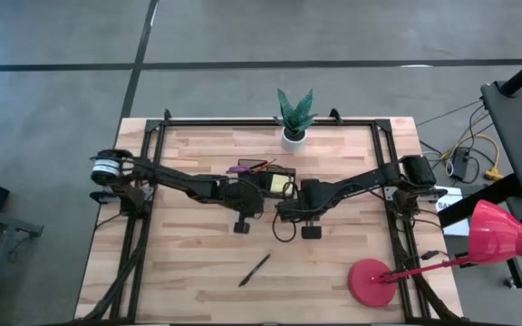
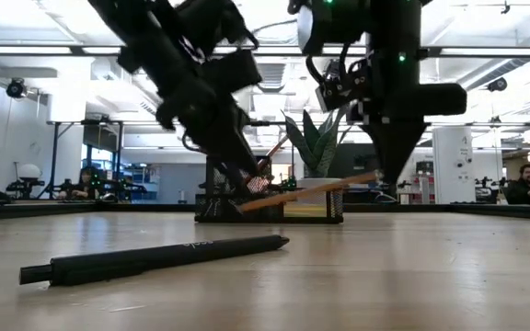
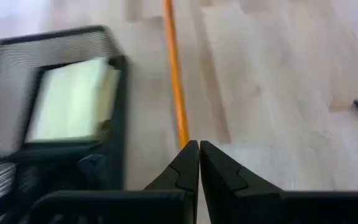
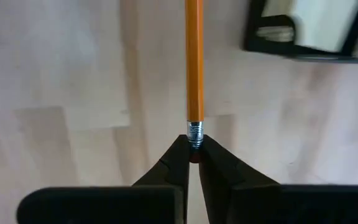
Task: Pick and place office supplies into organizer
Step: Put the pencil into the desk organizer
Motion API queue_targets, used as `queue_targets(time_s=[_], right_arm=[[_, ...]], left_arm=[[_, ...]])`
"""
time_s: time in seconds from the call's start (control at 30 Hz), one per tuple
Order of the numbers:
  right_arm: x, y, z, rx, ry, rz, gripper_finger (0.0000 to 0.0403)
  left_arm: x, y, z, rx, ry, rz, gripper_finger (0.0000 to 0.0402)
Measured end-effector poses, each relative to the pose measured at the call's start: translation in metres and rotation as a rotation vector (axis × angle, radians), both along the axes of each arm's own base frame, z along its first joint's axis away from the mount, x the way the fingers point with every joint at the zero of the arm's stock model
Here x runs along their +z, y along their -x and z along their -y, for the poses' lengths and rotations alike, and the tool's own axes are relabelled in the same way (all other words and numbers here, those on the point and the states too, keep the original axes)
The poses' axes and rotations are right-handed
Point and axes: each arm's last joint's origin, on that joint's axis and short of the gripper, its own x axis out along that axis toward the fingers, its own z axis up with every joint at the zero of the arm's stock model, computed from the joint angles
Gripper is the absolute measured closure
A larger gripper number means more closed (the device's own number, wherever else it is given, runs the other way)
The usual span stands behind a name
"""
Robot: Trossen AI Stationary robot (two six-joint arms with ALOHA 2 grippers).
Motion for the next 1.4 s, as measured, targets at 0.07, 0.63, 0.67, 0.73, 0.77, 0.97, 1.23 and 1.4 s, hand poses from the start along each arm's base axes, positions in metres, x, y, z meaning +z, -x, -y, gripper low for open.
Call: queue_targets(time_s=[0.07,0.63,0.67,0.73,0.77,0.97,1.23,1.4], right_arm=[[0.007,-0.001,0.0,0.024,0.038,0.003,0.039],[0.098,0.001,0.006,0.195,0.489,-0.089,0.039],[0.101,0.0,0.009,0.208,0.512,-0.095,0.039],[0.104,-0.001,0.017,0.232,0.535,-0.119,0.039],[0.104,-0.002,0.022,0.24,0.534,-0.131,0.039],[0.095,-0.003,0.051,0.279,0.578,-0.25,0.039],[0.095,-0.006,0.068,0.325,0.625,-0.287,0.039],[0.094,-0.016,0.067,0.439,0.642,-0.272,0.039]], left_arm=[[0.013,0.005,-0.002,0.058,-0.022,0.028,0.0402],[0.125,0.109,-0.011,0.458,0.133,0.306,0.0402],[0.131,0.115,-0.011,0.463,0.147,0.332,0.0402],[0.141,0.125,-0.011,0.466,0.175,0.388,0.0402],[0.145,0.13,-0.012,0.464,0.182,0.409,0.0402],[0.164,0.152,-0.012,0.455,0.214,0.524,0.0402],[0.174,0.169,-0.013,0.46,0.254,0.586,0.0402],[0.174,0.171,-0.013,0.46,0.257,0.591,0.0402]])
